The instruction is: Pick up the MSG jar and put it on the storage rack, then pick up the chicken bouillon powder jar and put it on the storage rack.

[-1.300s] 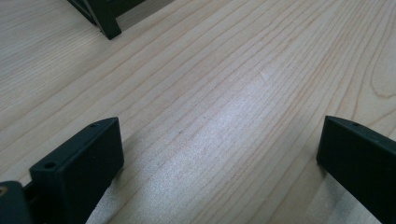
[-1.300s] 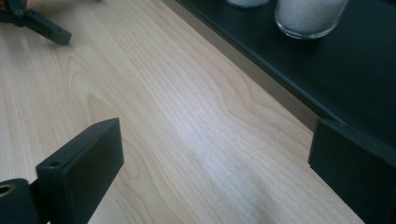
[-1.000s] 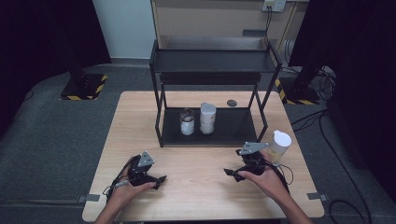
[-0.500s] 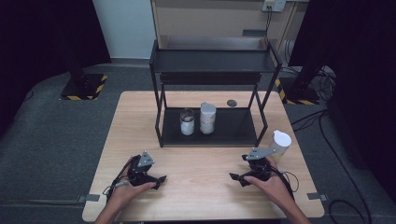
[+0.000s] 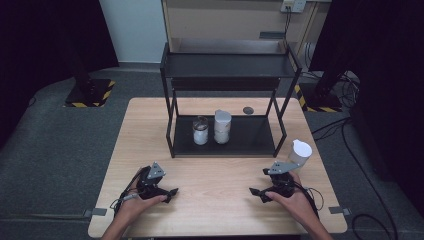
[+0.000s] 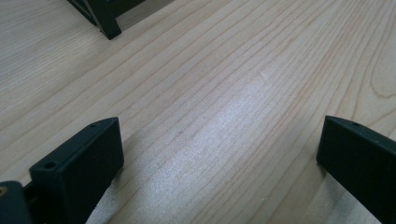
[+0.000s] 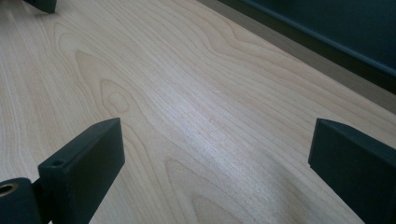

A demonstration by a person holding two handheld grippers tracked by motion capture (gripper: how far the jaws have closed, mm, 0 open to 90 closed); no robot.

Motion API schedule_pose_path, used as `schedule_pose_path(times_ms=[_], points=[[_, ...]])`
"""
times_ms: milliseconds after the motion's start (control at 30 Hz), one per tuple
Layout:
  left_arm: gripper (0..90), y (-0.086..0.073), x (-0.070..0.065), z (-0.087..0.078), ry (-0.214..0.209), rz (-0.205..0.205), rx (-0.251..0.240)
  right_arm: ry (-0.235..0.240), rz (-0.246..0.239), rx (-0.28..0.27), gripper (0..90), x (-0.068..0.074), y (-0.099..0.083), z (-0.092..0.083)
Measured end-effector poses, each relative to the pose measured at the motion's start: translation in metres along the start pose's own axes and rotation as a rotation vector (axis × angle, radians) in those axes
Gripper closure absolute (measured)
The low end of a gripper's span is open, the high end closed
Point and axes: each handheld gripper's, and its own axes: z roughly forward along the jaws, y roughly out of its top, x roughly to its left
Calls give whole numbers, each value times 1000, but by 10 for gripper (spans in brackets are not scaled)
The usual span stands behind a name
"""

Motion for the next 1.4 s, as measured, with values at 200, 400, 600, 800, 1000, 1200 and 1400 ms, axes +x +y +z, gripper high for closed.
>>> schedule_pose_path(times_ms=[200,400,600,800,1000,1200,1400], points=[[0,0,0,0,0,0,0,1,18,-22,40,0,-7,0],[0,0,0,0,0,0,0,3,35,-38,40,-2,-10,0],[0,0,0,0,0,0,0,6,26,-23,39,1,-7,5],[0,0,0,0,-1,0,0,3,11,-34,36,5,-5,3],[0,0,0,0,0,0,0,-4,7,-18,36,6,-2,2],[0,0,0,0,-1,0,0,-7,1,-22,36,8,1,-3],[0,0,0,0,-1,0,0,-8,0,-15,39,9,7,-8]])
